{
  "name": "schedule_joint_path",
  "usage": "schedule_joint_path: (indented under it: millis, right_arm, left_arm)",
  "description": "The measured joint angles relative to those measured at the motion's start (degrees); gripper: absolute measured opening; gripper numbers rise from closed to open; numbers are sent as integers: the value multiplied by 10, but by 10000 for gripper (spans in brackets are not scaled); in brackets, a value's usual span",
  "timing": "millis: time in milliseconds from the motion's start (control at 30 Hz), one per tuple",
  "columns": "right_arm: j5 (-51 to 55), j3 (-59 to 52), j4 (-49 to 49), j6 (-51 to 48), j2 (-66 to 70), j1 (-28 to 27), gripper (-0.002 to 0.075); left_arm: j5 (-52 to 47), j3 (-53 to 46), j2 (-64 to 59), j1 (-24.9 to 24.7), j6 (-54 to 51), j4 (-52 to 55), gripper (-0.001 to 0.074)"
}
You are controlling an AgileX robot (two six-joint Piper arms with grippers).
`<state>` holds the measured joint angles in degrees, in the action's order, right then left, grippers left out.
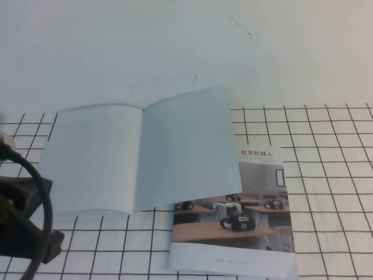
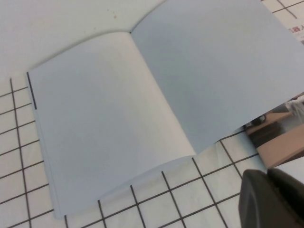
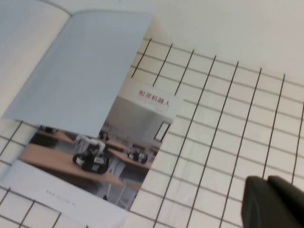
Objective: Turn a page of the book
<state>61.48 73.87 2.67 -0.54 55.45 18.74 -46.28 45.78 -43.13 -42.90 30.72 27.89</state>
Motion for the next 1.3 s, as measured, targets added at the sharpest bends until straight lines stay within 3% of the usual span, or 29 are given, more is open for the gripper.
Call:
schedule_joint_path:
  millis: [333,533,1300]
  right_arm:
    - [-164,-320,-30,-10,-264,0,10]
    - [-221,-435,-32,-20,-358,0,10]
    - [-172,-502,-55,-20,-380,0,10]
  left_arm:
    - [-17,0,0,0,-42,-96,-2]
    - [-14,0,0,0,-59,-178,-2]
    - [-23,0,0,0,-64,-192,-2]
